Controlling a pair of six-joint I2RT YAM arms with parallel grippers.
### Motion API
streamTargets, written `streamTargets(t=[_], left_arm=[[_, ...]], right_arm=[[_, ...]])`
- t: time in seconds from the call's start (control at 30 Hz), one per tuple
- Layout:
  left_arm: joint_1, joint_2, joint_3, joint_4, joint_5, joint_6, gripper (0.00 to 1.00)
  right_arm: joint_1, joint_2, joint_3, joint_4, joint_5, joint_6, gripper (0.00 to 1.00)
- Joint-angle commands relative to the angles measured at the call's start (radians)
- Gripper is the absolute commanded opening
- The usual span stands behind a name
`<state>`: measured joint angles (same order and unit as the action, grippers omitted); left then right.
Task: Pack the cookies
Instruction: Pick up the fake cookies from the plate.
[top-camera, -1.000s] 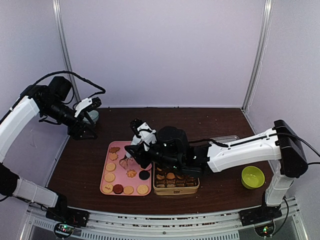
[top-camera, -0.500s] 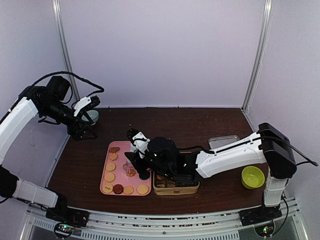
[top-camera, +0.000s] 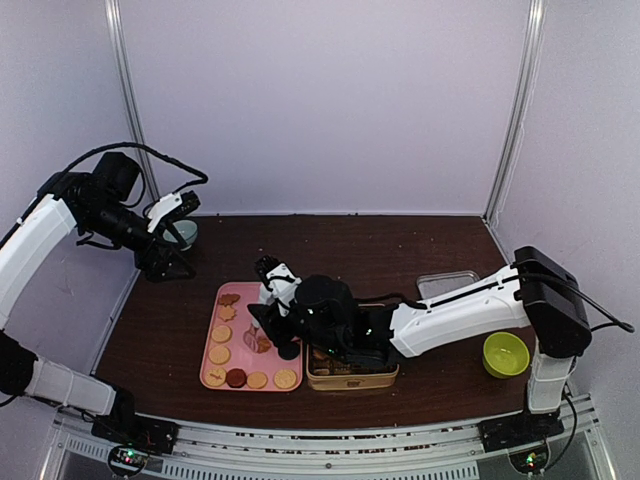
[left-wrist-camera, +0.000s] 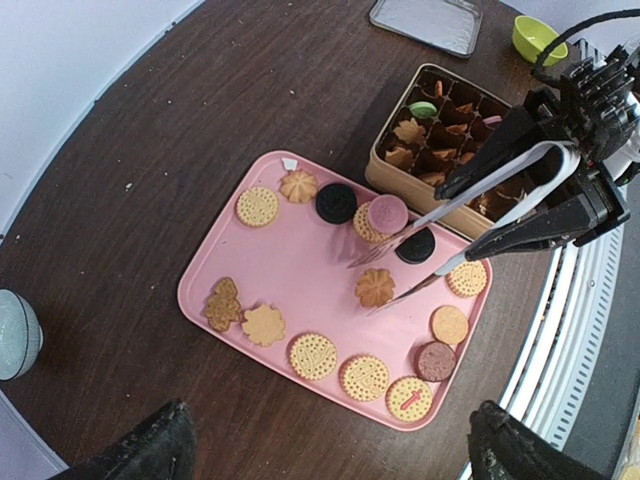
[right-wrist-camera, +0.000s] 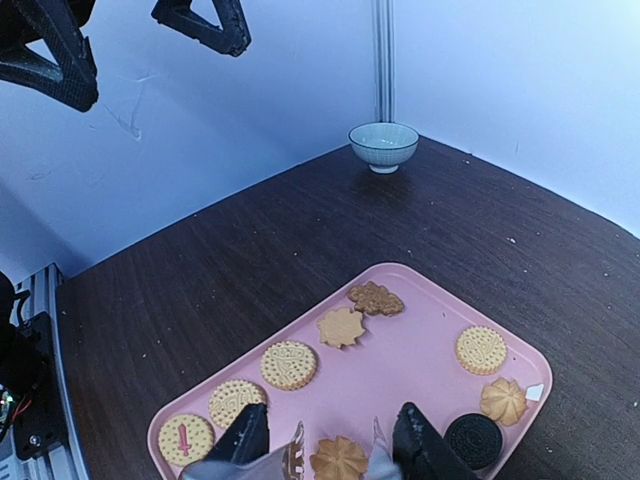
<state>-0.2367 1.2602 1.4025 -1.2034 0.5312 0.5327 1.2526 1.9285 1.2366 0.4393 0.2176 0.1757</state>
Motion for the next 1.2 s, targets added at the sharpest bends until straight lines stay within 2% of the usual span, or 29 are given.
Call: streamTargets(t=[0.0, 0.7, 0.97, 1.17], left_arm=[[0.008, -0.007, 0.006, 0.031, 0.02, -0.011, 0.98], [0.056, 0.005, 0.021, 0.013, 0.041, -0.013, 0.98], [0.076, 0.01, 0.03, 0.013, 0.039, -0.018, 0.98], [0.084, 0.011, 0.022, 0.013, 0.04, -0.018, 0.98]], right_arm=[[0.005, -0.032, -0.008, 0.061, 0.015, 0.016, 0.42], [0.002, 0.052, 0.027, -0.02, 0.001, 0.048, 0.41], [0.006, 0.023, 0.046, -0.104, 0.035, -0.011, 0.36], [0.014, -0.011, 0.051, -0.165, 0.025, -0.057, 0.4]])
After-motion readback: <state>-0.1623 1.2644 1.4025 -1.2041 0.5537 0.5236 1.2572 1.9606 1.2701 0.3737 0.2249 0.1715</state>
